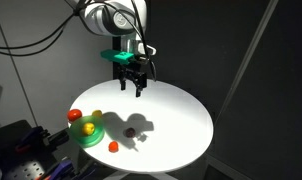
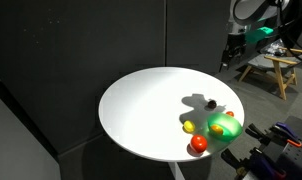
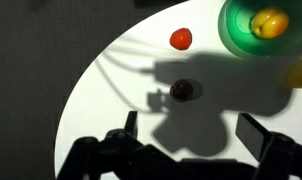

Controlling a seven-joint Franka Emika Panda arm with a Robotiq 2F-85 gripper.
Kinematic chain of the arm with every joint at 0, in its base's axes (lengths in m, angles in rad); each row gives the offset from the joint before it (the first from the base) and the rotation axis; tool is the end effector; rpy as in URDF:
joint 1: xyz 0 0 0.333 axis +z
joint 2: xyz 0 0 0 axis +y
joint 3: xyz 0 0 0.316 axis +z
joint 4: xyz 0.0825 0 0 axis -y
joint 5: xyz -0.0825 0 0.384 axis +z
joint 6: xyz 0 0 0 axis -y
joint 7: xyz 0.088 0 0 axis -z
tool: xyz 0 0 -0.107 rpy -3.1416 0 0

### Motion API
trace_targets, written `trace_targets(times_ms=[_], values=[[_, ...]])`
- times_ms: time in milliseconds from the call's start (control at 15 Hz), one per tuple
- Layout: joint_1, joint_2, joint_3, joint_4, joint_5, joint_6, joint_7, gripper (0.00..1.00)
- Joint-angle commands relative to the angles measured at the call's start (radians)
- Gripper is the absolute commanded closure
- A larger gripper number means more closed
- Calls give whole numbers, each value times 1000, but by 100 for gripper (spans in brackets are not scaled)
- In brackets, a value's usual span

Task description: Put the black object in the green bowl

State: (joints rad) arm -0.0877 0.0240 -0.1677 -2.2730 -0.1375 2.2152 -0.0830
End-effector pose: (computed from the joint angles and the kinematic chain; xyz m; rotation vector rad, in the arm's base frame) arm 0.4934 -0.1334 0.3402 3.0400 -0.1298 -0.1507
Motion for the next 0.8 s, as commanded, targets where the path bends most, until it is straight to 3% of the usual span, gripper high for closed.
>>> trace_targets(times_ms=[0, 733], values=[[-13, 49, 18, 39, -7, 40, 38, 0], [-14, 202, 43, 108, 65, 195, -2, 0]])
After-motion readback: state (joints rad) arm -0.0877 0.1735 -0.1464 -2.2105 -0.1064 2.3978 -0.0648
